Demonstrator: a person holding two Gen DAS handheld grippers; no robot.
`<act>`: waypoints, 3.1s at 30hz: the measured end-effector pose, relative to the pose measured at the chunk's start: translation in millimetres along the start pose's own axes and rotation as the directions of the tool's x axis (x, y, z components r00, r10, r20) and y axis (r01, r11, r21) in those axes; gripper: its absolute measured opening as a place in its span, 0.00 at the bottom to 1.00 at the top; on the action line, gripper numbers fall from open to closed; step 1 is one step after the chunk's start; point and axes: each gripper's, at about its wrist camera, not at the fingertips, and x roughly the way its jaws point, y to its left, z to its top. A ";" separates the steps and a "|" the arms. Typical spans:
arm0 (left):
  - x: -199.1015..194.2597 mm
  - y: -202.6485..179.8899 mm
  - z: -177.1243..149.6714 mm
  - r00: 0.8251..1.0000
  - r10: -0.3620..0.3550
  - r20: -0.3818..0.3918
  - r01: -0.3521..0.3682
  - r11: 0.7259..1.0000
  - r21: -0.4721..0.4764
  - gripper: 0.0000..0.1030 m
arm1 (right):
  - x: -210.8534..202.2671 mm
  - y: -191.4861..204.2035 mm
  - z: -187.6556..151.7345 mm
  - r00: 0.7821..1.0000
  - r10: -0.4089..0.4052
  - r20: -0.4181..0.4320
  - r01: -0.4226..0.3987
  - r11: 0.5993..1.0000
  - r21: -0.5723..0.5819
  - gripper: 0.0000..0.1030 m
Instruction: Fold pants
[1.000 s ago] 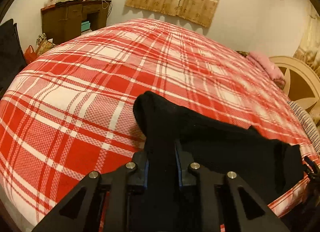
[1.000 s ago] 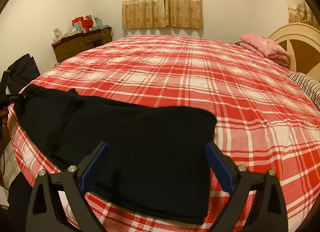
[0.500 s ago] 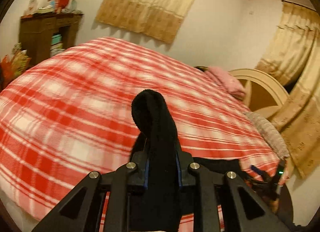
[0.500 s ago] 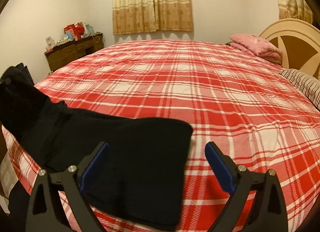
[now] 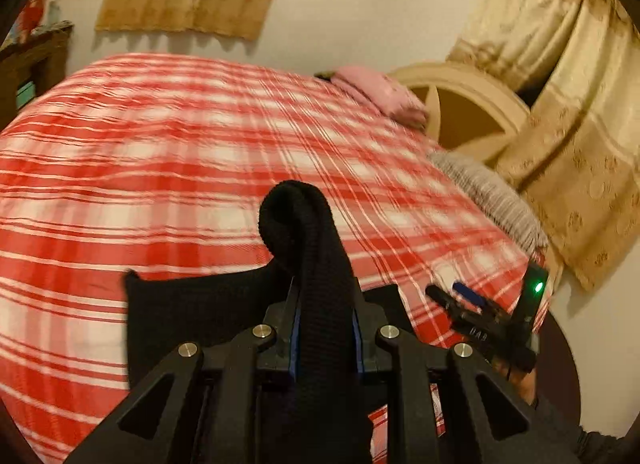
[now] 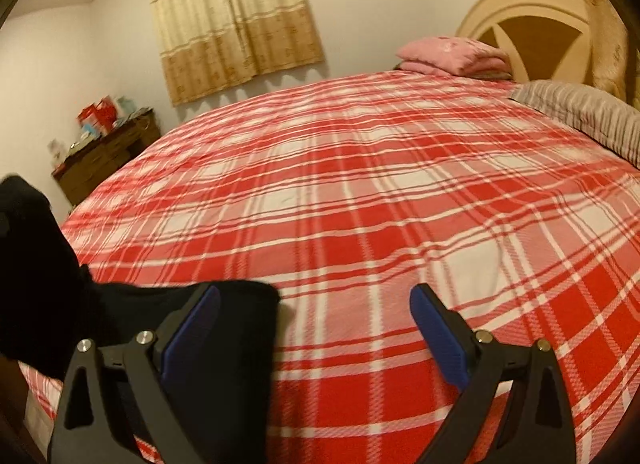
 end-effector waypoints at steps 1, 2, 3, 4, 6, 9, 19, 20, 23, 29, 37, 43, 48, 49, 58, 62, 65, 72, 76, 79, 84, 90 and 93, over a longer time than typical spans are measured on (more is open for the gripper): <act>10.0 -7.0 -2.8 1.000 0.010 -0.012 -0.010 1.000 0.020 0.19 | -0.4 -3.4 0.9 1.000 -0.004 0.002 0.004 1.000 0.010 0.95; 23.4 -12.8 -6.7 0.999 0.011 -0.033 -0.010 0.999 0.032 0.19 | -0.5 -7.6 1.6 1.000 -0.009 0.004 0.009 1.000 0.023 0.95; 32.0 -16.0 -9.5 0.999 0.010 -0.047 -0.008 0.999 0.035 0.19 | -0.3 -11.1 2.5 1.000 -0.011 0.004 0.011 0.999 0.033 0.95; 40.1 -18.6 -13.1 0.998 0.015 -0.055 -0.013 0.999 0.042 0.19 | 0.9 -14.8 3.7 1.000 -0.011 0.003 0.011 0.999 0.041 0.95; 57.3 -22.7 -21.7 0.997 0.033 -0.073 -0.029 0.998 0.052 0.19 | 1.1 -18.2 4.7 1.000 -0.015 0.006 0.014 0.998 0.053 0.95; 76.0 -29.6 -34.1 0.994 0.051 -0.094 -0.044 0.996 0.081 0.19 | 1.7 -20.1 4.6 1.000 -0.006 0.005 0.006 0.998 0.060 0.95; 66.8 -82.6 -54.9 1.000 -0.011 -0.016 0.015 0.976 0.216 0.44 | -0.8 -17.0 4.7 0.999 0.049 0.011 -0.049 0.997 0.052 0.95; 60.2 -84.8 -56.2 1.000 0.005 0.007 -0.007 0.973 0.232 0.51 | -2.0 -18.4 5.8 0.998 0.060 0.013 -0.060 0.996 0.060 0.95; 39.9 -73.3 -59.1 0.994 0.073 0.084 -0.090 0.969 0.230 0.63 | -5.5 -20.4 8.9 0.994 0.109 0.004 -0.109 0.991 0.078 0.93; 13.8 -18.2 -62.9 0.940 0.295 0.169 -0.321 0.935 0.151 0.66 | -2.5 7.8 7.1 0.946 0.293 -0.138 -0.286 0.956 0.069 0.75; 10.9 39.5 -74.7 0.891 0.428 0.151 -0.437 0.899 0.033 0.68 | 12.8 59.1 -24.3 0.921 0.245 -0.303 -0.283 0.955 -0.088 0.54; 19.0 37.9 -77.0 0.894 0.421 0.151 -0.431 0.902 0.035 0.68 | 9.7 50.4 -18.1 0.923 0.251 -0.290 -0.288 0.953 -0.092 0.18; 24.3 40.1 -83.9 0.891 0.434 0.134 -0.443 0.896 0.044 0.68 | -2.3 47.4 -10.6 0.939 0.182 -0.293 -0.237 0.958 -0.162 0.16; 28.3 42.9 -85.6 0.892 0.437 0.119 -0.444 0.895 0.041 0.69 | -1.9 45.7 -12.1 0.942 0.161 -0.296 -0.219 0.960 -0.174 0.16; 27.4 57.9 -91.7 0.899 0.424 0.112 -0.420 0.906 -0.058 0.77 | 0.4 28.2 -4.0 0.961 0.086 -0.264 -0.129 0.980 -0.152 0.49; 22.2 59.2 -85.4 0.895 0.421 0.146 -0.415 0.907 -0.072 0.77 | -25.7 42.9 11.6 0.982 0.144 -0.125 -0.163 0.974 -0.159 0.63; 25.4 67.8 -72.9 0.881 0.454 0.135 -0.450 0.891 -0.060 0.77 | -17.4 70.3 15.7 0.929 0.346 -0.131 -0.363 0.921 -0.142 0.68; 48.4 109.9 -56.0 0.890 0.455 0.035 -0.449 0.886 -0.113 0.85 | 50.8 81.6 4.2 0.919 0.294 -0.261 -0.325 0.942 -0.085 0.64; 50.7 111.7 -62.8 0.892 0.450 0.049 -0.441 0.888 -0.134 0.88 | 48.4 65.8 -2.1 0.917 0.299 -0.264 -0.332 0.939 -0.091 0.64; 39.8 109.8 -66.4 0.893 0.447 0.049 -0.434 0.886 -0.164 0.88 | 37.1 65.6 -4.3 0.924 0.289 -0.250 -0.324 0.940 -0.111 0.64; 12.8 98.0 -72.1 0.896 0.434 0.093 -0.416 0.894 -0.168 0.88 | 4.8 64.6 -6.1 0.934 0.295 -0.202 -0.325 0.936 -0.137 0.67; 10.3 85.6 -81.1 0.905 0.417 0.087 -0.405 0.905 -0.129 0.88 | -18.8 69.6 -27.6 0.929 0.309 -0.203 -0.351 0.909 -0.223 0.72; 20.5 89.8 -87.6 0.909 0.415 0.046 -0.407 0.905 -0.123 0.88 | -9.7 68.0 -39.7 0.931 0.270 -0.246 -0.330 0.911 -0.247 0.72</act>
